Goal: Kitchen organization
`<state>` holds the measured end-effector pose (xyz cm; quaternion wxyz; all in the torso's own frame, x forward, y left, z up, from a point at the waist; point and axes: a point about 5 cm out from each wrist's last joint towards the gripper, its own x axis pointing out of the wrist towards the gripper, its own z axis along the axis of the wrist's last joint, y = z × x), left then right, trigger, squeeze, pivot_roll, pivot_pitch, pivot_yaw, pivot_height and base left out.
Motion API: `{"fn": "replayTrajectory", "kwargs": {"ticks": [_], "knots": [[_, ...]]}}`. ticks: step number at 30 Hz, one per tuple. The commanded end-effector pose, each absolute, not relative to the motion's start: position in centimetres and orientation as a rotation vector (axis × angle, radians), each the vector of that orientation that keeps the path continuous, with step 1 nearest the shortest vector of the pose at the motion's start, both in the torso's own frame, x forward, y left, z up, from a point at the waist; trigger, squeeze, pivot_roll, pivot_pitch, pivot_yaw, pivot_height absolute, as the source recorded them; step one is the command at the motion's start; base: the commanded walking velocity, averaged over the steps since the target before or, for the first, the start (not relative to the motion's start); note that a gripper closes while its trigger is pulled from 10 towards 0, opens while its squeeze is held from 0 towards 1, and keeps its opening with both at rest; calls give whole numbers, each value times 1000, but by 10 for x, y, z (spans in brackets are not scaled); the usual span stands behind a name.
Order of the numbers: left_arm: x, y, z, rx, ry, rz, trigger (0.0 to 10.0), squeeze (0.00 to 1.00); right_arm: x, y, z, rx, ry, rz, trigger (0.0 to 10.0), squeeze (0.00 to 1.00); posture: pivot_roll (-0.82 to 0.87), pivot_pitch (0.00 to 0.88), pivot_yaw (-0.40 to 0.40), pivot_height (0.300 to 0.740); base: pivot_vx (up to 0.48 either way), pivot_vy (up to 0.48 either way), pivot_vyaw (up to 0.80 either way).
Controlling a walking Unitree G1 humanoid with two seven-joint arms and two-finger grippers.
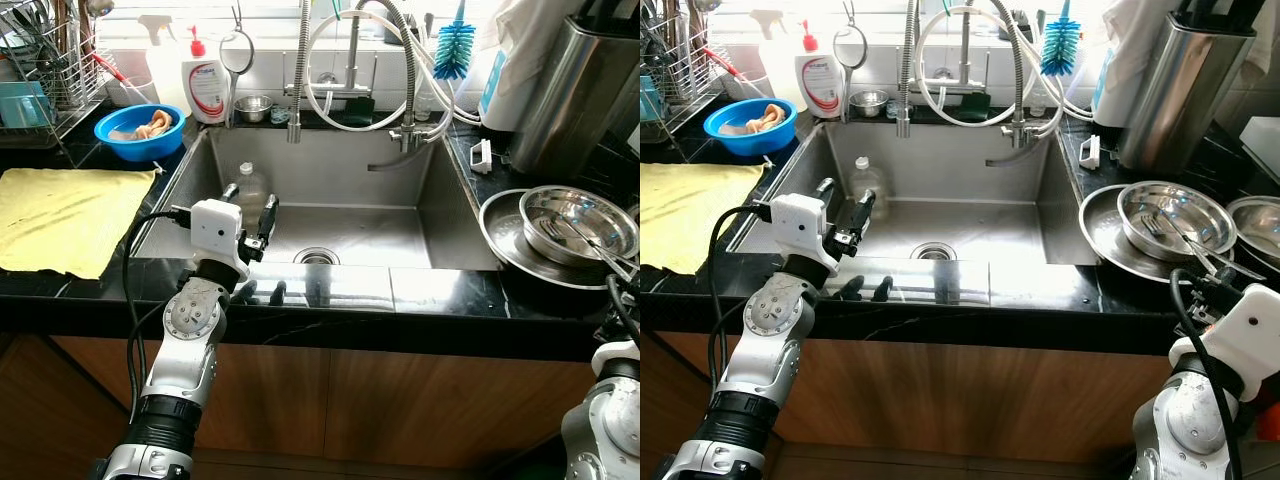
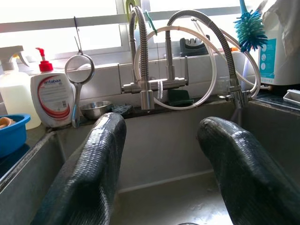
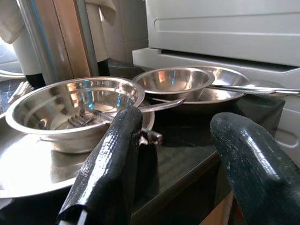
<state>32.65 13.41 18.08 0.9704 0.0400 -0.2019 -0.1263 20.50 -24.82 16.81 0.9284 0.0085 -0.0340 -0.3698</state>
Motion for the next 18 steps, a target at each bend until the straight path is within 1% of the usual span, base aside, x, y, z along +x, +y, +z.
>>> {"fn": "replayTrajectory", "kwargs": {"ticks": [1, 10, 18], "knots": [[326, 135, 180, 109, -408, -259, 10000, 0, 208, -247, 168, 37, -64, -737, 10000, 0, -33, 0, 2, 740, 0, 0, 0], [326, 135, 181, 112, -413, -256, 10000, 0, 214, -248, 171, 48, -84, -702, 10000, 0, -31, 0, 1, 740, 0, 0, 0], [327, 135, 181, 118, -412, -256, 10000, 0, 215, -247, 167, 54, -58, -690, 10000, 0, -30, 0, 2, 740, 0, 0, 0]]}}
